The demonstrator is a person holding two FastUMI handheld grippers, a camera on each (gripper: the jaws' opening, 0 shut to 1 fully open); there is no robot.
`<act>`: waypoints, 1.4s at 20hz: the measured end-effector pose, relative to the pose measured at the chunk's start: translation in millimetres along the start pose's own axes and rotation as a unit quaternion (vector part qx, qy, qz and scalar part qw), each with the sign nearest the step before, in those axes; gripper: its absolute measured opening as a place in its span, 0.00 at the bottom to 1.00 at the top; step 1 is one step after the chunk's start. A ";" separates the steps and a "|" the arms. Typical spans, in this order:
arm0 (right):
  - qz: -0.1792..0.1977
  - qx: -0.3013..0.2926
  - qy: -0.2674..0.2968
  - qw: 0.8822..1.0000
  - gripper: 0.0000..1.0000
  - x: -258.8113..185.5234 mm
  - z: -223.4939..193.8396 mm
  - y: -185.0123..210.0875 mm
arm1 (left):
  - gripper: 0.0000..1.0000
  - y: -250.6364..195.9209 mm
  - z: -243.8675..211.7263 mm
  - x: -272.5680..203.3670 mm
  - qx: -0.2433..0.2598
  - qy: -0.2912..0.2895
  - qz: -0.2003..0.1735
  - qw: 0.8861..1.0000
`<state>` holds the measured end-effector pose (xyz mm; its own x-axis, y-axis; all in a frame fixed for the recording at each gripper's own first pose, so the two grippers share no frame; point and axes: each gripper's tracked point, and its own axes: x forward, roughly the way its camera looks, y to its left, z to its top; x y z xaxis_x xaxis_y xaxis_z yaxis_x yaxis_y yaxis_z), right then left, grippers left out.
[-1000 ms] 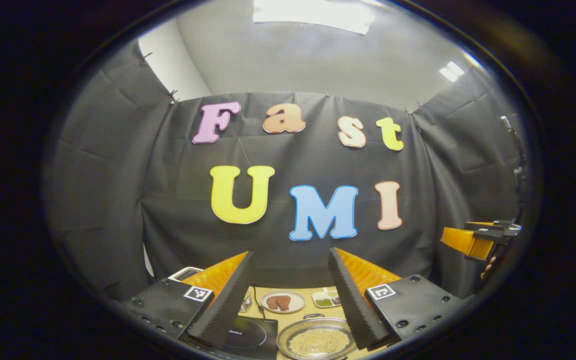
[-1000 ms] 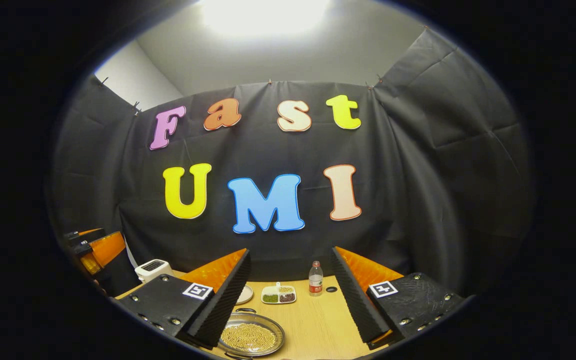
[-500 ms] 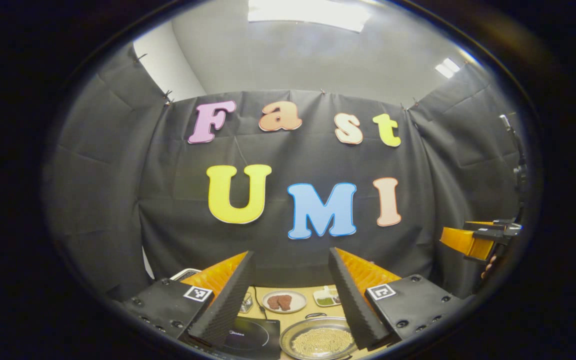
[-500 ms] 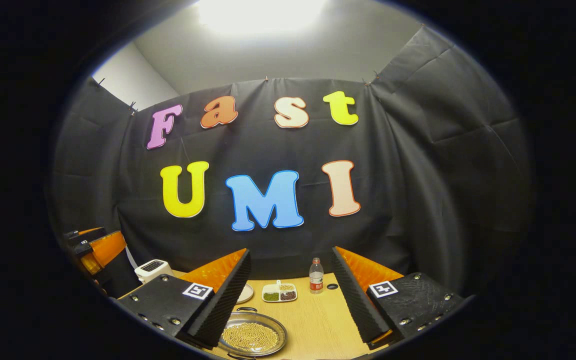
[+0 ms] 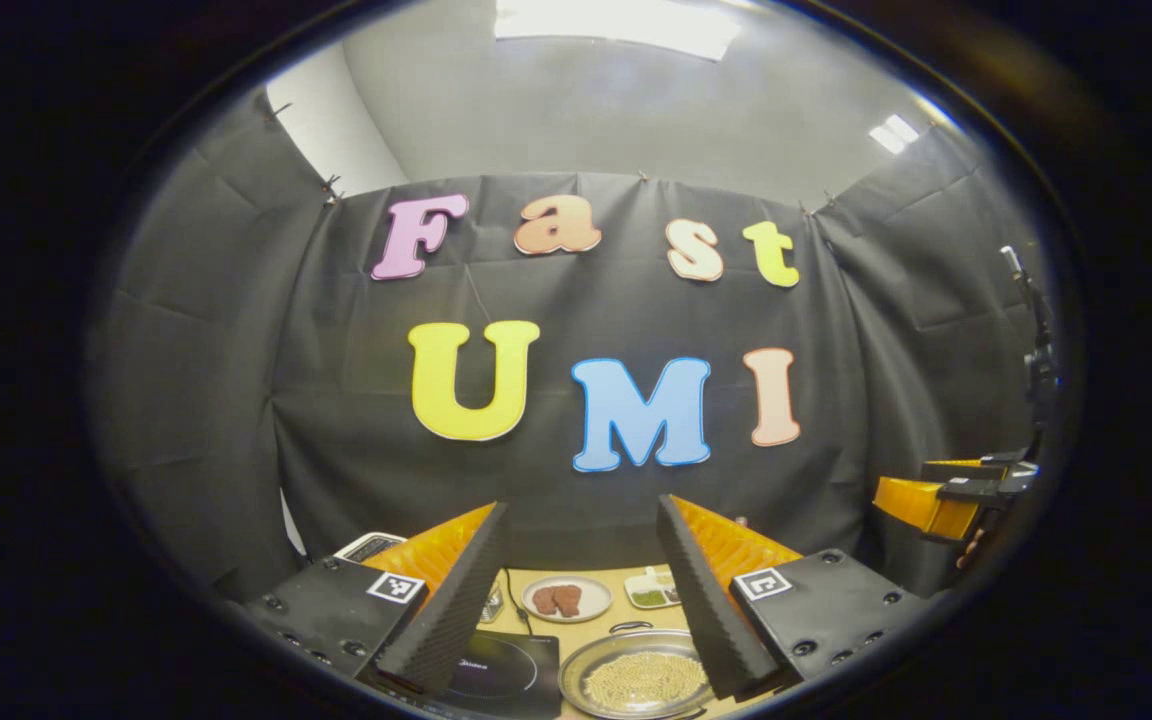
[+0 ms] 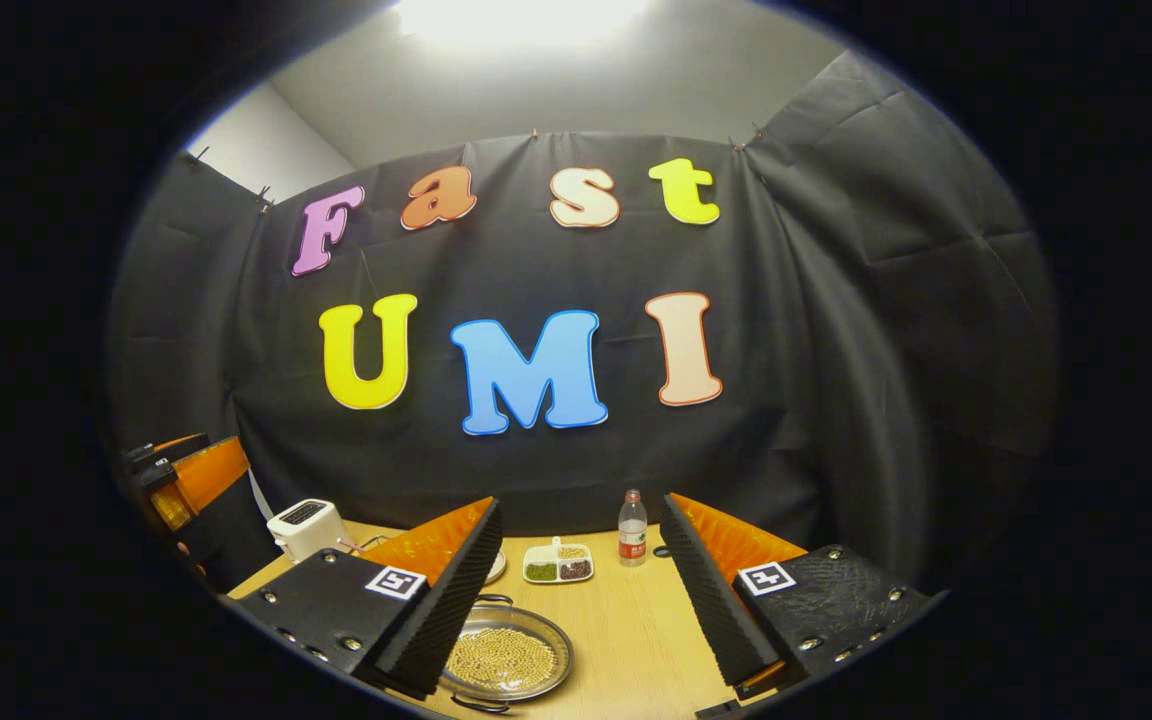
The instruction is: First push the handle of the pot to place it horizontally, then grasp the pot with both hands and set it on the induction cooktop.
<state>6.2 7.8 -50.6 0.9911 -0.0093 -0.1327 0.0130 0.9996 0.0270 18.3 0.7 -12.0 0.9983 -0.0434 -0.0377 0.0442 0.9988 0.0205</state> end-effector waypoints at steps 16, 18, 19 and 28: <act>-0.006 0.020 0.214 0.977 0.05 7.7 -136.3 23.7 | 0.99 39.1 -38.5 -12.6 -0.001 0.043 0.032 0.999; 0.013 0.024 0.245 0.969 0.03 4.7 -154.1 36.3 | 0.99 49.0 -42.4 -15.1 -0.002 0.048 0.038 0.998; 0.027 0.029 0.258 0.965 0.03 2.5 -161.8 44.1 | 0.99 52.8 -42.8 -16.6 -0.001 0.050 0.041 0.998; 0.115 0.066 0.412 0.902 0.05 -27.2 -251.6 104.5 | 0.95 81.5 -51.7 -27.5 0.000 0.057 0.058 0.997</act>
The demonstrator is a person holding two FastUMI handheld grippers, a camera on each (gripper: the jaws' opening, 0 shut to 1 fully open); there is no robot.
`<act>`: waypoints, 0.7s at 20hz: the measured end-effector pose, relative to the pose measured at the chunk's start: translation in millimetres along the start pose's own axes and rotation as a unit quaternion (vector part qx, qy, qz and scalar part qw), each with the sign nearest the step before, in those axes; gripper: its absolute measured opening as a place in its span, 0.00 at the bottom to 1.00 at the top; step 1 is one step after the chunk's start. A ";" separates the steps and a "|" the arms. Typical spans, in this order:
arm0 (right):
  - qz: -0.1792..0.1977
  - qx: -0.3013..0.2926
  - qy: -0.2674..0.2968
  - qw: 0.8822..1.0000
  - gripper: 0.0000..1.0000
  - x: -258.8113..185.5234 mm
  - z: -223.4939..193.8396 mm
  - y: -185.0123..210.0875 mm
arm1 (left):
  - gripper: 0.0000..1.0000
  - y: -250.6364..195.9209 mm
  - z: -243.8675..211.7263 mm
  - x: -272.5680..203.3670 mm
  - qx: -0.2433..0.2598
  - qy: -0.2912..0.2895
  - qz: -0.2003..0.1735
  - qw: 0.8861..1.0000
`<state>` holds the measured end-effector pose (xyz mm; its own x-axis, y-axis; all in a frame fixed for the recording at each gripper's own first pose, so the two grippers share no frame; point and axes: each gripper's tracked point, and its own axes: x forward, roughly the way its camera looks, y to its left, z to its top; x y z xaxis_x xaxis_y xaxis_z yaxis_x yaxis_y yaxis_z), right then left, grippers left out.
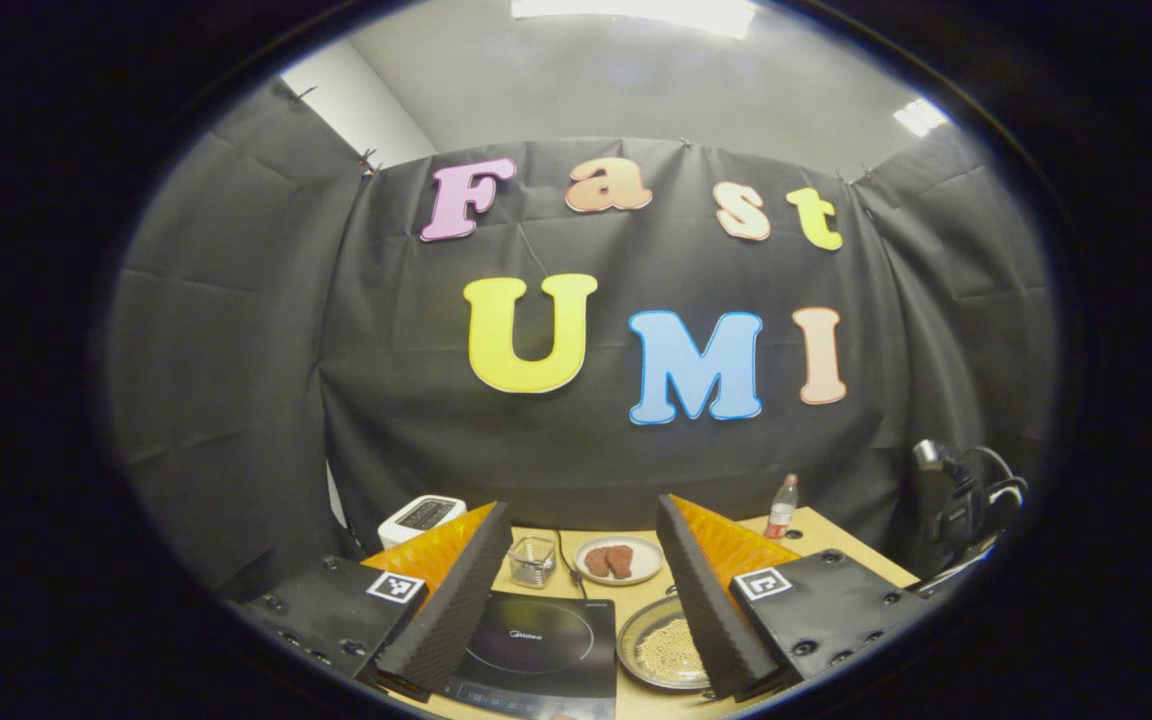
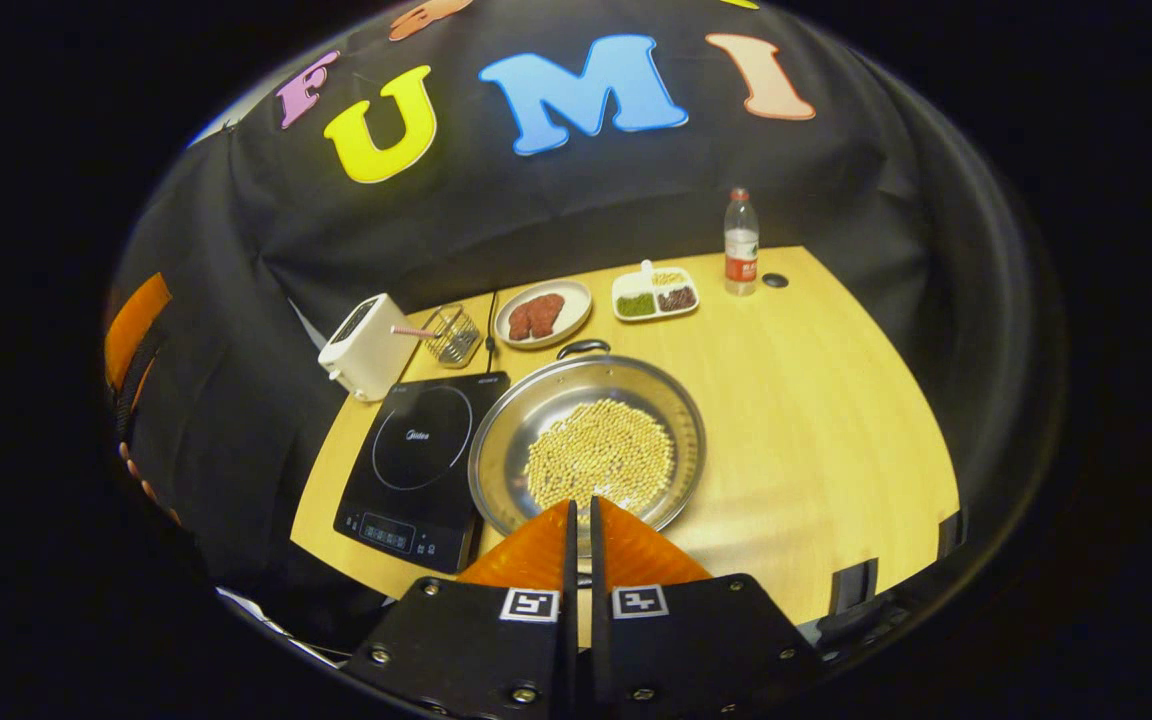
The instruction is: First push the handle of the pot to place it horizontally, then grasp the pot with both hands and set it on the induction cooktop.
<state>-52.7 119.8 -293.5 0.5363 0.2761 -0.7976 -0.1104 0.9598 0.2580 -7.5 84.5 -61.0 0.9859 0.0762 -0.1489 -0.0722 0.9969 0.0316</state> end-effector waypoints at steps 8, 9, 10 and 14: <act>0.032 0.036 0.090 0.995 0.05 43.5 -50.1 24.7 | 0.99 25.4 -9.7 -2.0 -0.002 0.011 0.013 1.000; 0.034 0.040 0.100 0.994 0.05 50.6 -55.7 27.4 | 0.99 28.7 -9.4 -1.7 -0.001 0.011 0.016 1.000; 0.034 0.042 0.108 0.993 0.05 55.6 -60.5 29.3 | 0.99 32.3 -10.5 -2.9 -0.001 0.012 0.018 1.000; 0.036 0.052 0.137 0.989 0.05 75.1 -79.4 39.3 | 0.99 43.3 -11.1 -1.9 0.002 0.016 0.024 1.000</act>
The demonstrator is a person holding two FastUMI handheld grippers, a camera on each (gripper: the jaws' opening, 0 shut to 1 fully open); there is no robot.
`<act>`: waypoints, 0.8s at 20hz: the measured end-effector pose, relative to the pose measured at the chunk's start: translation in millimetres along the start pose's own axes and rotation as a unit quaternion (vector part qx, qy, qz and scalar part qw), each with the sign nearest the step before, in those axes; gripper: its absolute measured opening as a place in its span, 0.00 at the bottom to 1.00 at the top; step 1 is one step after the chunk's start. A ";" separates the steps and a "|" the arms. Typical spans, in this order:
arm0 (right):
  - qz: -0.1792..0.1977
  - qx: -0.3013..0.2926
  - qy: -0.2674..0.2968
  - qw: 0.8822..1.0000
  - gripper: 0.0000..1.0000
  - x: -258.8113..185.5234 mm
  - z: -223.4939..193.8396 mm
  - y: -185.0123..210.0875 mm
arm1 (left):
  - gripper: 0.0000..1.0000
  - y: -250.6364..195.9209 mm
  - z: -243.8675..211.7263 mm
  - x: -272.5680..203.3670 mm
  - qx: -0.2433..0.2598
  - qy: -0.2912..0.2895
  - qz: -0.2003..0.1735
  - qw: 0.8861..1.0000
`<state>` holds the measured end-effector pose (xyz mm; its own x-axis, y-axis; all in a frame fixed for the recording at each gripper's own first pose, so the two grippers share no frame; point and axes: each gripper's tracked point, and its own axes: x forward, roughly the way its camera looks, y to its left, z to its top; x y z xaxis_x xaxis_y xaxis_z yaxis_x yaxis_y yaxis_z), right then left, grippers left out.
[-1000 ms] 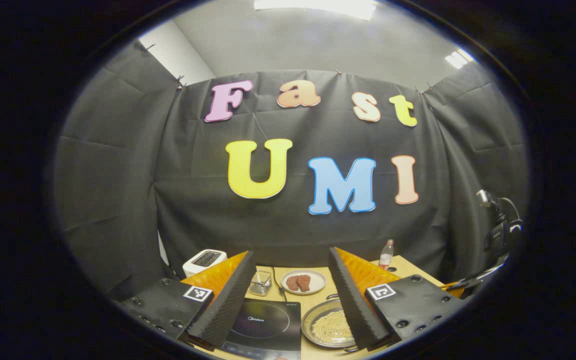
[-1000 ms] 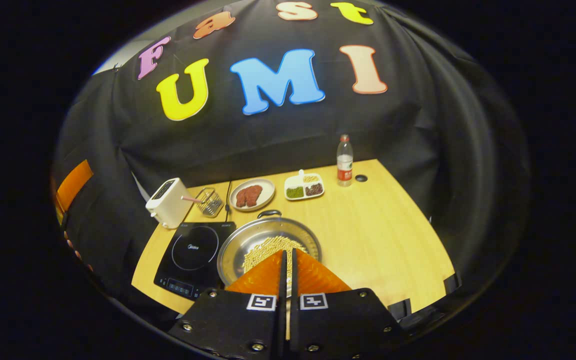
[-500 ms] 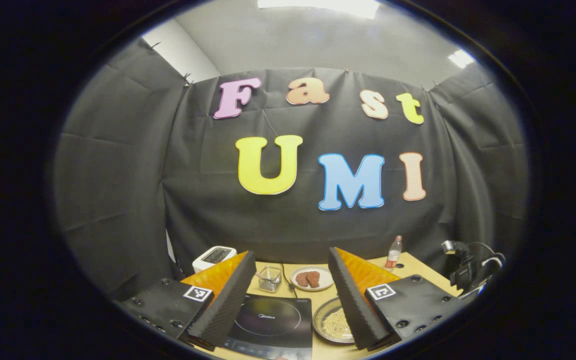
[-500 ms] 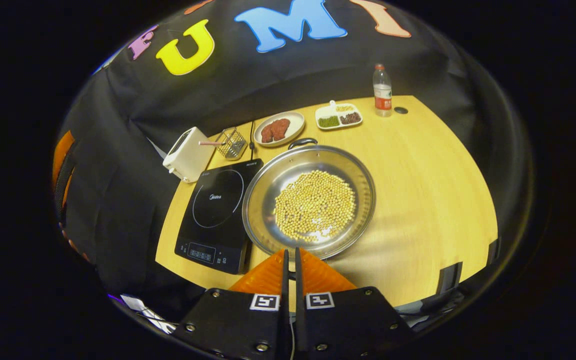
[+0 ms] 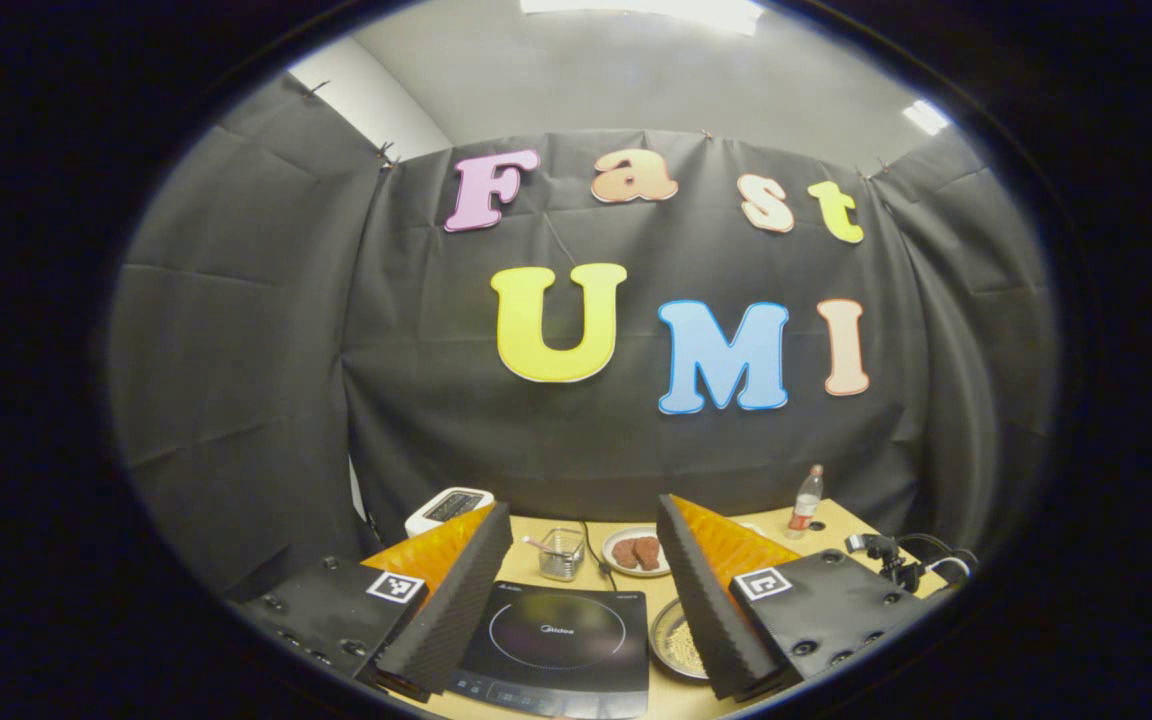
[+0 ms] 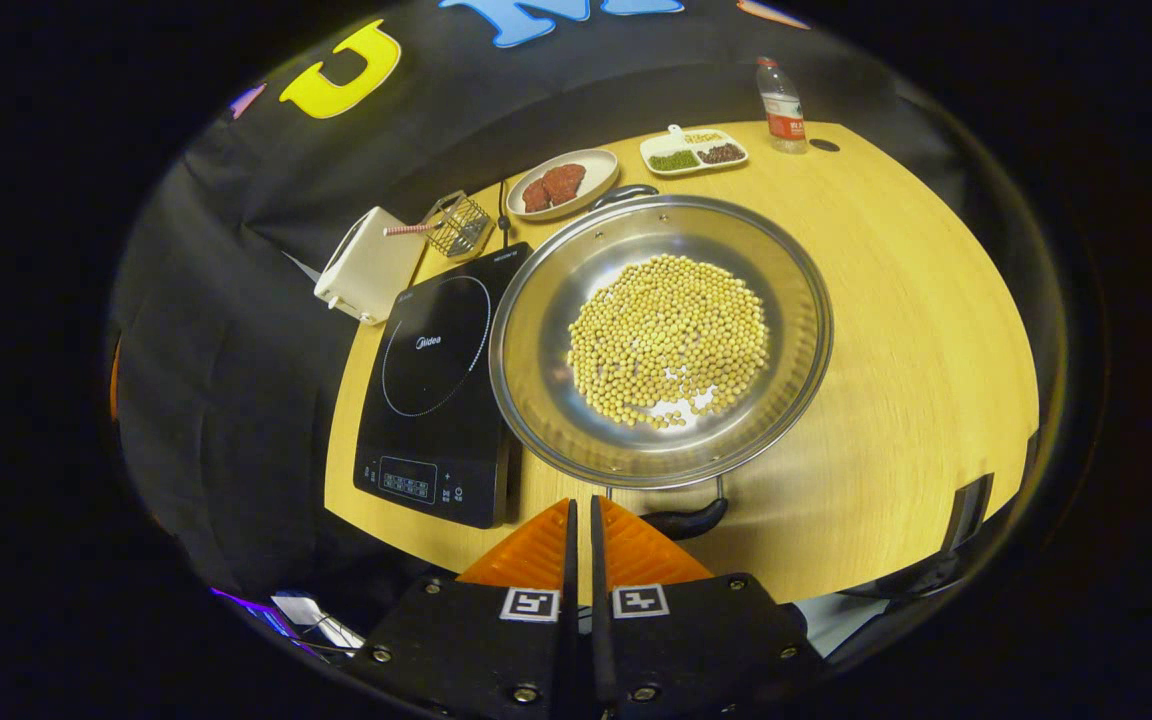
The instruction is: First push the handle of the pot to place it horizontally, then grasp the pot with both hands and set it on the induction cooktop.
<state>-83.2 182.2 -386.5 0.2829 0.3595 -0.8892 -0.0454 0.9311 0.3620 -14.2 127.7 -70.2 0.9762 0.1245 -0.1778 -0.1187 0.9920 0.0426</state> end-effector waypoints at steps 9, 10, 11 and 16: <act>-0.012 0.022 0.025 0.999 0.05 45.1 -11.4 4.8 | 0.99 20.5 -7.1 4.6 0.006 0.014 0.004 1.000; -0.014 0.024 0.024 0.999 0.05 47.8 -10.7 4.0 | 0.99 22.4 -8.5 3.7 0.007 0.014 0.004 1.000; -0.018 0.026 0.023 0.999 0.05 50.1 -10.7 2.6 | 0.99 24.3 -10.6 4.2 0.008 0.017 0.004 1.000; -0.017 0.052 0.018 0.998 0.04 58.3 -10.6 1.8 | 0.99 28.5 -16.3 5.1 0.005 0.024 -0.004 1.000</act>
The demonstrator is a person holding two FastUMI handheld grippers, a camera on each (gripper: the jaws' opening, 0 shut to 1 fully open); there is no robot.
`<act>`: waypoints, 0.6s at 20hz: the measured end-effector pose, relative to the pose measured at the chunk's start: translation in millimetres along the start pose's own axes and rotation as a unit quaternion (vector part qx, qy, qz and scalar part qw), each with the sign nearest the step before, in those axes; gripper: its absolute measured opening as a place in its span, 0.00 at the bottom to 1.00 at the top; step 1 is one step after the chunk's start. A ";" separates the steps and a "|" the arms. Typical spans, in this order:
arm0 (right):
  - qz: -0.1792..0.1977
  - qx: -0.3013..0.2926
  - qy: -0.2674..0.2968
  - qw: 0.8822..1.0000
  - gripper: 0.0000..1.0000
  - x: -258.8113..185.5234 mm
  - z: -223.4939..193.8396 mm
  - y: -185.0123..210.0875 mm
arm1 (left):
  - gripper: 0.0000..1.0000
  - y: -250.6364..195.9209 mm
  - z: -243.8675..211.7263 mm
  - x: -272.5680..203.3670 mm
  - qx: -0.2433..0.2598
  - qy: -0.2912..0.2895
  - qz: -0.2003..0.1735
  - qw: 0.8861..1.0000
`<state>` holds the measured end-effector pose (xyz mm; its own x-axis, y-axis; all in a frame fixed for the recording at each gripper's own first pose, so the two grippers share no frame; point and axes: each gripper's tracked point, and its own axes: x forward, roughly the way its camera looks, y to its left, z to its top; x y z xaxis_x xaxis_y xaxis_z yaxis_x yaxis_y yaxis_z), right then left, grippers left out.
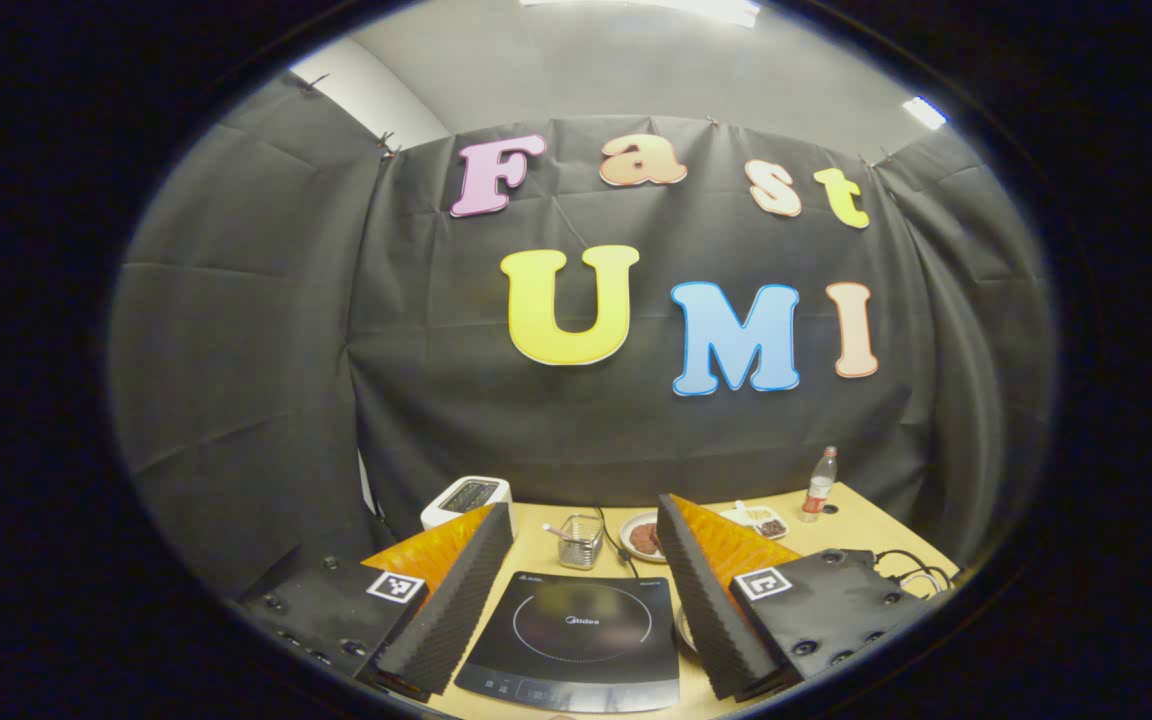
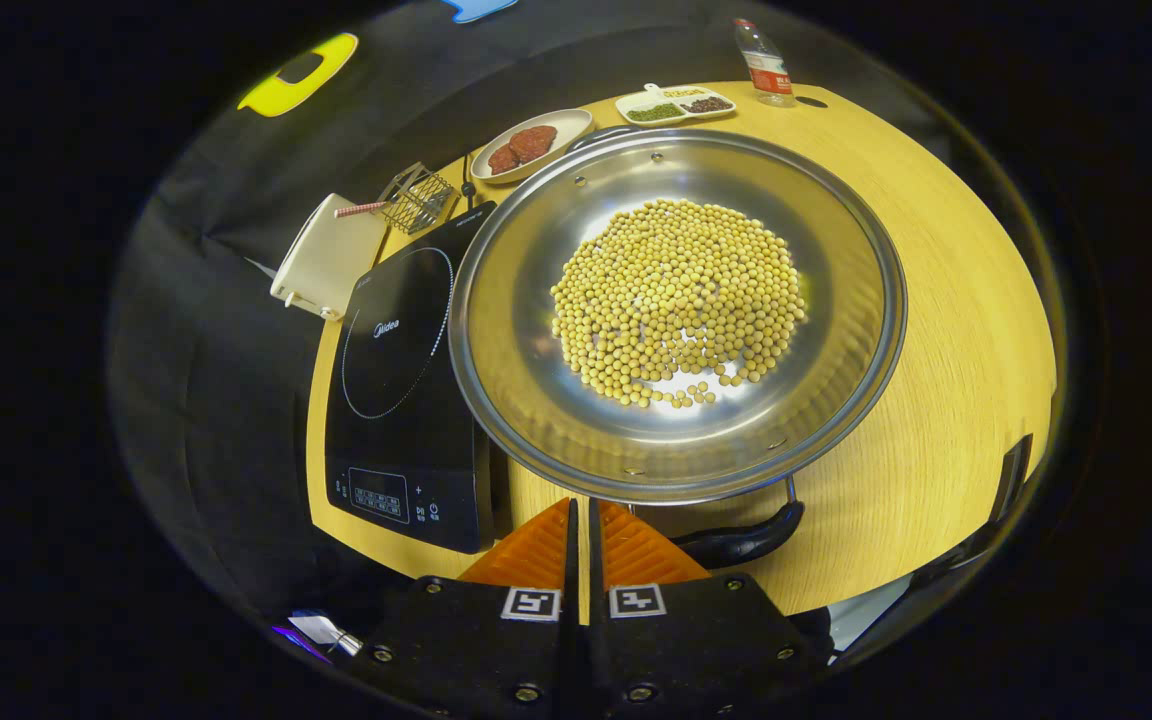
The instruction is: First push the handle of the pot to place it horizontally, then grasp the pot with both hands and set it on the induction cooktop.
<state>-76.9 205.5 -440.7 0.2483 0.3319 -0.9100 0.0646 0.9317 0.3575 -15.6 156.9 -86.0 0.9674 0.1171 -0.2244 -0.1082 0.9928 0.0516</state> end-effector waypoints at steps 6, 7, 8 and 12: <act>-0.008 0.021 -0.013 1.000 0.02 -4.1 1.9 -11.5 | 0.99 -4.0 5.3 4.7 0.003 -0.007 -0.023 1.000; -0.009 0.024 -0.015 1.000 0.02 -4.7 2.7 -13.9 | 0.99 -5.1 4.8 6.8 0.003 -0.008 -0.026 1.000; -0.009 0.026 -0.016 0.999 0.02 -5.7 3.5 -15.9 | 0.99 -6.5 3.6 8.8 0.002 -0.006 -0.029 1.000; -0.011 0.042 -0.021 0.999 0.02 -8.5 7.0 -25.1 | 0.99 -22.2 0.8 17.7 0.000 0.002 -0.048 0.999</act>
<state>-73.9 178.2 -440.5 0.2854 0.3029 -0.9093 0.1512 0.9227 0.3548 4.1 136.9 -90.4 0.9726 0.0213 -0.2314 -0.0149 0.9995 0.0294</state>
